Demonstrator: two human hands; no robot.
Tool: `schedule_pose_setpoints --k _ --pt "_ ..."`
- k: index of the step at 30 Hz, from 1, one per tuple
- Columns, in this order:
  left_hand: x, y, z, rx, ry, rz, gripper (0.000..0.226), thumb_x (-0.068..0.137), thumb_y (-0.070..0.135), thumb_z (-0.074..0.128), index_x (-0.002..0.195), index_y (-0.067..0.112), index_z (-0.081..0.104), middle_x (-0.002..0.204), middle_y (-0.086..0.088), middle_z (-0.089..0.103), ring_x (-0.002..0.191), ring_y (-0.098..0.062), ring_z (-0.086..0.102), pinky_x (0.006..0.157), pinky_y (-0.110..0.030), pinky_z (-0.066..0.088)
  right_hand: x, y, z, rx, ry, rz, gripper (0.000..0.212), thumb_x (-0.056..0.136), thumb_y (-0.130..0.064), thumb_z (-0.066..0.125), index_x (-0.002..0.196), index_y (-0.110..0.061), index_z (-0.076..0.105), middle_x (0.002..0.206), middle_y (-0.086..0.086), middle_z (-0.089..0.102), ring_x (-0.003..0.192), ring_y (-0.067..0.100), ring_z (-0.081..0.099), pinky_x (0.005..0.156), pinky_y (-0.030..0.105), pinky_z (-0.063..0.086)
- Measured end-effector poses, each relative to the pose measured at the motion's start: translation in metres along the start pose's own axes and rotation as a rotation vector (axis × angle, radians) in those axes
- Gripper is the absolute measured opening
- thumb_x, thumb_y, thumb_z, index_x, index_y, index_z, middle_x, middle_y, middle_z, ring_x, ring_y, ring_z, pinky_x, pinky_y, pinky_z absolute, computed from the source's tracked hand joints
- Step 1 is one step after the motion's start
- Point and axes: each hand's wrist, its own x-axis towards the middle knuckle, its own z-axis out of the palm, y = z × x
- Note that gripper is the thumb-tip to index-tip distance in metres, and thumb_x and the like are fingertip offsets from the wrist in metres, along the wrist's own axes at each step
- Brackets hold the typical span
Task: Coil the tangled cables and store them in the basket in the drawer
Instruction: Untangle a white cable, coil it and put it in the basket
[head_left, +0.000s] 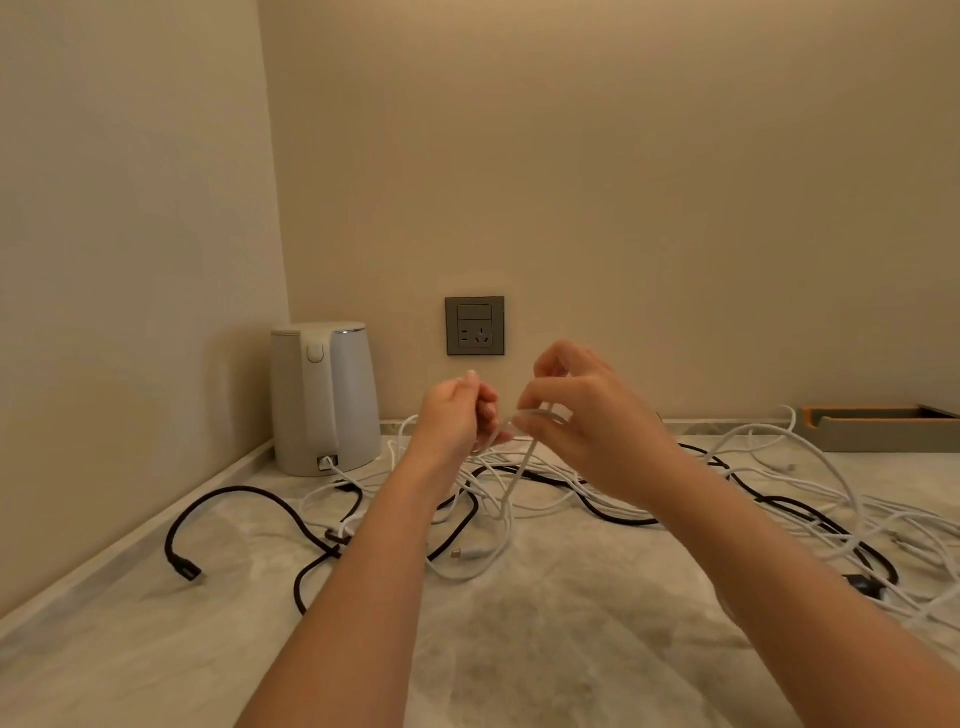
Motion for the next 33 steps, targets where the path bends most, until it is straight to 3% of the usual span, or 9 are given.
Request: schedule_pose_setpoints --k 3,6,9,13,16,18,22,27,33 --pt "-0.005 0.000 0.005 0.131 -0.183 -0.030 0.038 0.104 0.022 0.031 0.073 0.009 0.049 0.057 -0.001 0.044 0.042 -0.007 0.042 0.040 -0.018 0.038 -0.002 0.009 0.007 -0.032 0.182 0.025 0.016 0.083 -0.030 0.068 0.080 -0.014 0.071 0.093 -0.006 0.043 0.095 0.014 0.040 0.060 0.030 0.048" --pt "-0.008 0.001 0.010 0.151 -0.298 -0.102 0.038 0.103 0.018 0.029 0.069 0.012 0.044 0.048 0.006 0.037 0.037 -0.005 0.031 0.036 -0.015 0.025 -0.001 0.010 0.011 -0.056 0.289 0.119 0.018 0.080 -0.033 0.071 0.074 -0.017 0.066 0.083 -0.009 0.044 0.084 0.011 0.039 0.057 0.018 0.036" --pt "-0.007 0.003 0.008 0.138 -0.350 -0.151 0.043 0.104 0.026 0.027 0.065 0.014 0.041 0.045 0.008 0.031 0.036 -0.004 0.025 0.034 -0.014 0.019 0.001 0.011 0.017 0.126 0.209 0.244 0.021 0.084 -0.030 0.069 0.069 -0.018 0.059 0.066 -0.012 0.044 0.060 0.005 0.041 0.054 0.024 0.033" --pt "-0.007 0.003 0.002 0.094 -0.461 -0.265 0.057 0.101 0.051 0.021 0.059 0.015 0.036 0.042 0.009 0.025 0.033 -0.003 0.019 0.033 -0.014 0.013 0.002 0.021 0.030 0.419 0.052 0.409 0.020 0.087 -0.028 0.065 0.073 -0.014 0.065 0.057 -0.006 0.045 0.049 0.003 0.036 0.051 0.017 0.028" --pt "-0.006 0.001 -0.008 -0.041 -0.545 -0.353 0.055 0.100 0.048 0.028 0.056 0.017 0.037 0.041 0.010 0.023 0.032 -0.001 0.019 0.030 -0.013 0.012 0.004 0.024 0.035 0.652 -0.051 0.519 0.023 0.087 -0.031 0.066 0.076 -0.011 0.067 0.062 0.003 0.047 0.051 0.003 0.034 0.049 0.017 0.028" --pt "-0.005 0.002 -0.016 -0.151 -0.602 -0.370 0.050 0.096 0.045 0.036 0.054 0.018 0.041 0.041 0.011 0.024 0.031 0.000 0.020 0.029 -0.012 0.013 0.009 0.023 0.036 0.746 -0.082 0.566 0.023 0.086 -0.031 0.066 0.074 -0.011 0.064 0.055 -0.007 0.048 0.047 0.000 0.035 0.046 0.012 0.029" --pt "-0.004 0.001 -0.019 -0.281 -0.740 -0.339 0.042 0.090 0.042 0.041 0.055 0.019 0.045 0.041 0.012 0.028 0.031 0.002 0.025 0.030 -0.012 0.015 0.011 0.024 0.042 0.954 -0.144 0.546 0.032 0.076 -0.045 0.060 0.073 -0.014 0.062 0.051 -0.011 0.039 0.049 0.005 0.029 0.049 0.019 0.023" --pt "-0.005 -0.001 -0.014 -0.370 -0.761 -0.325 0.042 0.091 0.037 0.040 0.053 0.019 0.048 0.041 0.011 0.030 0.031 0.001 0.026 0.030 -0.012 0.016 0.003 0.012 0.054 1.058 -0.164 0.557 0.047 0.090 -0.047 0.041 0.054 -0.029 0.065 0.053 -0.006 0.030 0.047 0.005 0.027 0.047 0.020 0.024" --pt "-0.015 0.009 0.007 -0.655 -0.640 -0.338 0.039 0.088 0.032 0.042 0.055 0.014 0.051 0.042 0.007 0.035 0.029 0.000 0.034 0.028 -0.011 0.024 0.004 0.005 0.056 1.083 -0.077 0.609 0.063 0.103 -0.030 0.031 0.051 -0.030 0.065 0.047 -0.009 0.046 0.045 0.006 0.036 0.043 0.020 0.028"
